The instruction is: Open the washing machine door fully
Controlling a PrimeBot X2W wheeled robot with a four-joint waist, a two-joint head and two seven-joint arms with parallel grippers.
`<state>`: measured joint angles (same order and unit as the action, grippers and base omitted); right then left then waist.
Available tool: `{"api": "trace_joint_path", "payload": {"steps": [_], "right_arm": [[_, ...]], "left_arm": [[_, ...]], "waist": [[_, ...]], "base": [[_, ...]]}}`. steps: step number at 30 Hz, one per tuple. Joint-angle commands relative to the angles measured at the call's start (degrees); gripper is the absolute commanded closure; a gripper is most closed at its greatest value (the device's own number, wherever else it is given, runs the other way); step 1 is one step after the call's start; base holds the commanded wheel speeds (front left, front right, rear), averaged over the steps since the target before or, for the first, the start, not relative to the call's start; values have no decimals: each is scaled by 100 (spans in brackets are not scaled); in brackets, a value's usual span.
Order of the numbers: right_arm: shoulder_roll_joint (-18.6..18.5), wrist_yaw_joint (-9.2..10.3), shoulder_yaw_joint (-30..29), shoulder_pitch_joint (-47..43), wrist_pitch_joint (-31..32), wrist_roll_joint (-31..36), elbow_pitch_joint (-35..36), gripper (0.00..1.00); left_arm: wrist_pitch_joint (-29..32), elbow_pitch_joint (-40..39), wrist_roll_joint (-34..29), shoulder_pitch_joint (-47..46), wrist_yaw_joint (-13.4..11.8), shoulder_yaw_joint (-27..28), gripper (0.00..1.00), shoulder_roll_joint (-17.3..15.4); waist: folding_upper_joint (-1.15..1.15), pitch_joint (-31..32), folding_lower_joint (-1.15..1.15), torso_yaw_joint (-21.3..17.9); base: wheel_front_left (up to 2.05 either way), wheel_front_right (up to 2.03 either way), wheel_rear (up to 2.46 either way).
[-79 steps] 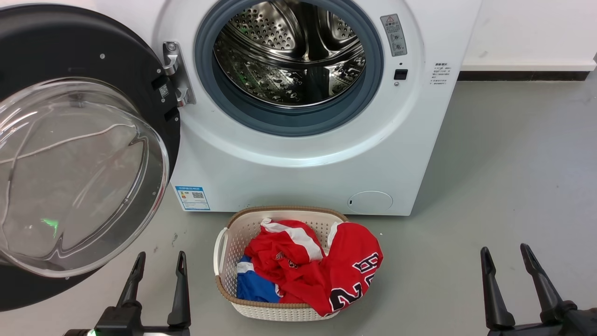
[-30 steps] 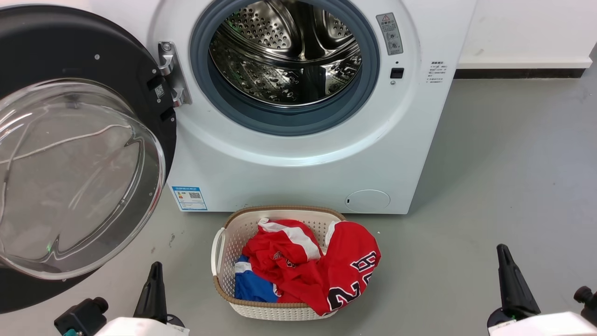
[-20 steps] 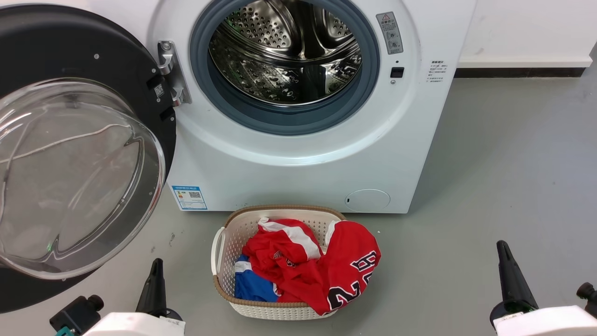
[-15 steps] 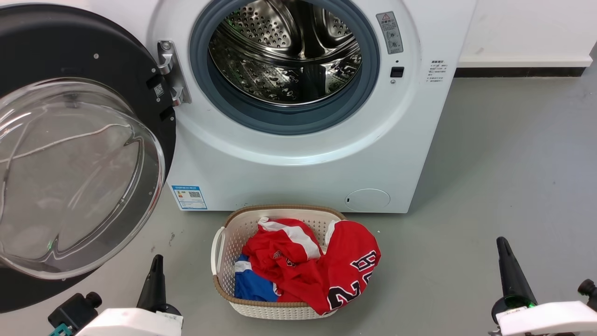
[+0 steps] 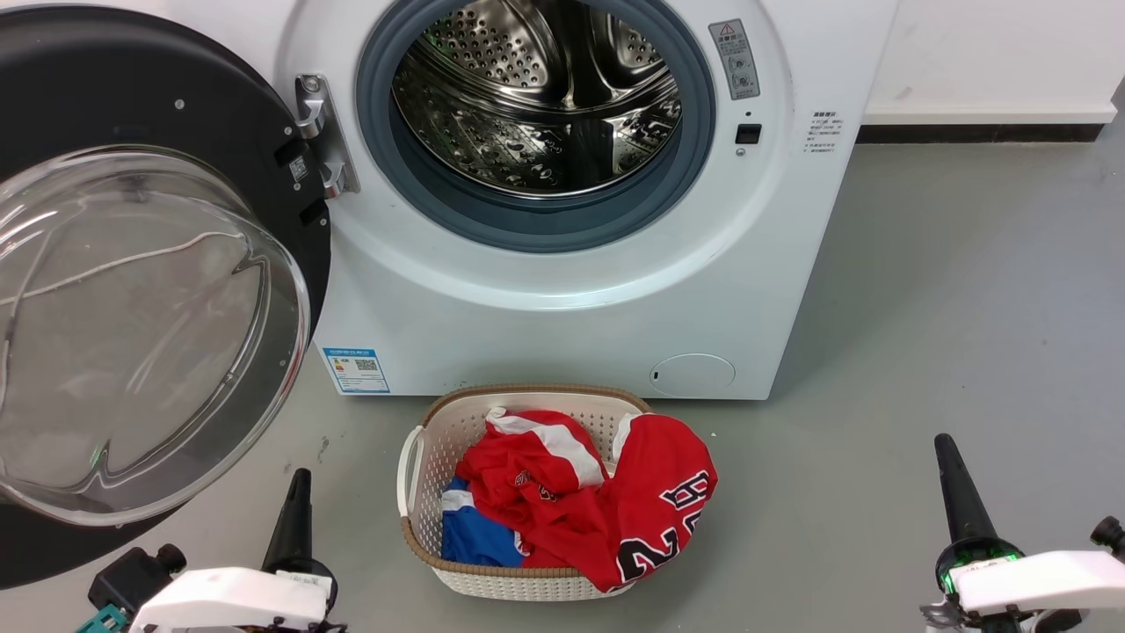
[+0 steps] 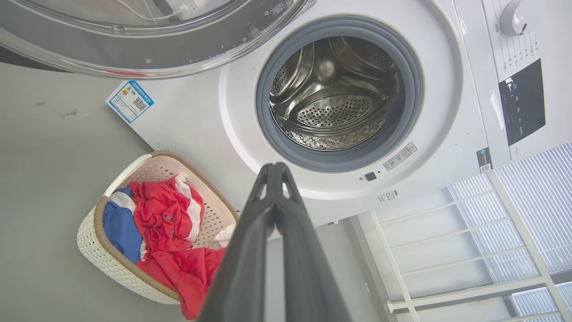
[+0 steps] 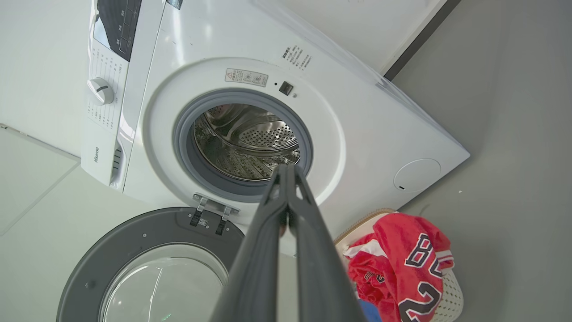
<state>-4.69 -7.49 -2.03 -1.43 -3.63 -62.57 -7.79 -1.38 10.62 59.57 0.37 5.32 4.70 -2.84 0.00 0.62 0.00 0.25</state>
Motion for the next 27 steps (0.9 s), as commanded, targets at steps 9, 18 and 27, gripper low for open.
{"api": "trace_joint_path", "payload": {"steps": [9,18,27], "right_arm": [[-37,-1,-42,236,165,-654,-92,100],[-33,-1,-73,352,291,-1168,-201,100],[-24,-1,-104,461,418,-1638,-292,100]], "left_arm": [[163,29,660,-250,66,56,100,-6],[290,94,1191,-346,97,81,100,-6],[414,151,1673,-427,125,106,100,-6]], "waist": [[0,-12,0,-4],[0,-23,0,-7],[0,-34,0,-11]], "base": [[0,0,0],[0,0,0],[0,0,0]]}}
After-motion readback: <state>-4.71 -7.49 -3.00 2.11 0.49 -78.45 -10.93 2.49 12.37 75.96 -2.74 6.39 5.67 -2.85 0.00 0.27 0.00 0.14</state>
